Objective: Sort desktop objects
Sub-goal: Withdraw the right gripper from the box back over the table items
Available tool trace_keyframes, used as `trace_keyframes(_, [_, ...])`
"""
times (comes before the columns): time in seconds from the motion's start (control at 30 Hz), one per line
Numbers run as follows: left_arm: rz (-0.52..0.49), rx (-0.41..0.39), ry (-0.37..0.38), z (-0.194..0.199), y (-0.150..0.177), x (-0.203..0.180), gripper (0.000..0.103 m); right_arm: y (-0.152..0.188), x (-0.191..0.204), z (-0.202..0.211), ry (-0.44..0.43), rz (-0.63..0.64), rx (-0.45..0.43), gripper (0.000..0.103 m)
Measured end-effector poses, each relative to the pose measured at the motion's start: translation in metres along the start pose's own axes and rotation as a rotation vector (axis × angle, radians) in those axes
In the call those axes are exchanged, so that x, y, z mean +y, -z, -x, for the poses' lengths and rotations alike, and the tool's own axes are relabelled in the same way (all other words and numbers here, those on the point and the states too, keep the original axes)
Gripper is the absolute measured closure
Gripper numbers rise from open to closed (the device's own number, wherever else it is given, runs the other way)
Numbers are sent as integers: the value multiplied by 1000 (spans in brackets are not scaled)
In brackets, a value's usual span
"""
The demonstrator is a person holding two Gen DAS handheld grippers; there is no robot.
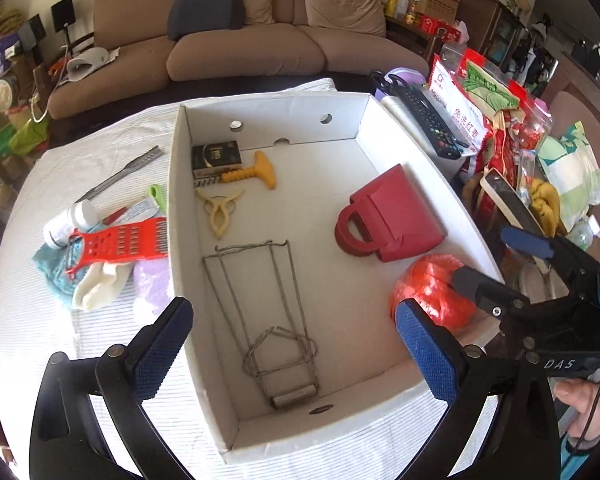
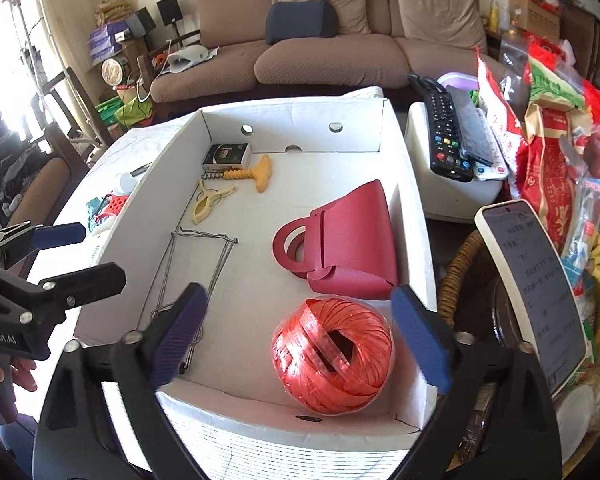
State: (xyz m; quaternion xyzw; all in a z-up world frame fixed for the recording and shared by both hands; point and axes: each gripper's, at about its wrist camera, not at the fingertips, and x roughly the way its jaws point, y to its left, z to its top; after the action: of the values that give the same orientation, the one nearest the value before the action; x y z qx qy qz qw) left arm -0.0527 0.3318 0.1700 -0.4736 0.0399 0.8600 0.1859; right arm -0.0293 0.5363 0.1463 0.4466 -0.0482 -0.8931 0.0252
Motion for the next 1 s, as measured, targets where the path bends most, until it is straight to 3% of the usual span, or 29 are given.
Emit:
trace_keyframes(0.27, [74, -27, 9, 30, 38, 10, 0, 19, 20, 22, 27, 0, -16, 0])
trace_keyframes(0.7, [113, -71, -11, 93, 100, 31, 0, 62, 56, 70, 11, -23, -34, 0])
trace_keyframes(1.0, [205, -111, -56, 128, 143, 96, 0, 81, 100, 92, -13, 20, -49, 0])
